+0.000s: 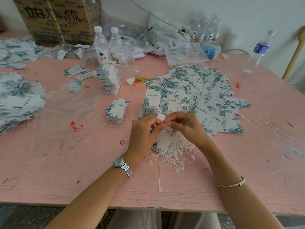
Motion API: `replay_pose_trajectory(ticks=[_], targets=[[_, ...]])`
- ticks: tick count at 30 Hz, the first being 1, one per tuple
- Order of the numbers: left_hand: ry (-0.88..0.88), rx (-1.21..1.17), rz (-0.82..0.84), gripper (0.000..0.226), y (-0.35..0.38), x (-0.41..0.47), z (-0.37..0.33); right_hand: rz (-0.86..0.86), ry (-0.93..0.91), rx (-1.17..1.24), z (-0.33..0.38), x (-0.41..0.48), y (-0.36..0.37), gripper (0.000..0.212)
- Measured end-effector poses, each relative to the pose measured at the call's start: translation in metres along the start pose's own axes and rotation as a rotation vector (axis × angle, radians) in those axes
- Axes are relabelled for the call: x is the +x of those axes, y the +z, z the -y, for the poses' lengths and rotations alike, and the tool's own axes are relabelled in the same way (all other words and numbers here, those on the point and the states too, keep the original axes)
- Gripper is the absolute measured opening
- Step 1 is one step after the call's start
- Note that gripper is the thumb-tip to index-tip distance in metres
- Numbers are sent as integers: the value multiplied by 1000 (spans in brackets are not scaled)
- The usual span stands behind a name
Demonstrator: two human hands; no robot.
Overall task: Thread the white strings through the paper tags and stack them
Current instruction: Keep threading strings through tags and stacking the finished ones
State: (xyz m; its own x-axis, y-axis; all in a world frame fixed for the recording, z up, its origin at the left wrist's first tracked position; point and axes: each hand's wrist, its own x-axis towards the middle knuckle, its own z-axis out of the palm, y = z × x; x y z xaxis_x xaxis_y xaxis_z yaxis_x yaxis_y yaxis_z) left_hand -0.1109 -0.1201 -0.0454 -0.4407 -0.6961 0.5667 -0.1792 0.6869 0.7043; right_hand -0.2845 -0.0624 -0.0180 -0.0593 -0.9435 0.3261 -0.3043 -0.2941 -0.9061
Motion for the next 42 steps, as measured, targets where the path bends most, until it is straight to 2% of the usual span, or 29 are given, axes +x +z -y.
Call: replay_pose_trajectory(ticks=[9, 13, 17, 21, 26, 31, 33, 36, 39, 42], targets=[[-43, -173, 11, 37, 2, 1, 5, 52, 145, 228, 6, -1, -4, 22], [-84, -210, -10, 34, 3, 0, 6, 58, 167, 293, 4, -2, -2, 16], [-72, -222, -11, 30, 3, 0, 3, 33, 164, 325, 3, -2, 1, 24], [-58, -228, -20, 28, 2, 1, 2, 37, 178, 337, 2, -2, 1, 12], [-55, -241, -27, 26, 3, 1, 5, 43, 174, 341, 4, -2, 2, 10], [-70, -272, -64, 33, 4, 3, 3, 39, 138, 374, 7, -2, 3, 9], [-70, -252, -68, 43, 3, 5, 2, 9, 121, 418, 7, -1, 3, 8], [-83, -97, 41, 69, 3, 4, 3, -48, 114, 541, 6, -1, -1, 12], [-103, 40, 159, 71, 4, 0, 1, -100, 85, 667, 6, 1, -5, 13], [-139, 61, 212, 83, 4, -2, 0, -145, 54, 785, 5, 3, -7, 14]])
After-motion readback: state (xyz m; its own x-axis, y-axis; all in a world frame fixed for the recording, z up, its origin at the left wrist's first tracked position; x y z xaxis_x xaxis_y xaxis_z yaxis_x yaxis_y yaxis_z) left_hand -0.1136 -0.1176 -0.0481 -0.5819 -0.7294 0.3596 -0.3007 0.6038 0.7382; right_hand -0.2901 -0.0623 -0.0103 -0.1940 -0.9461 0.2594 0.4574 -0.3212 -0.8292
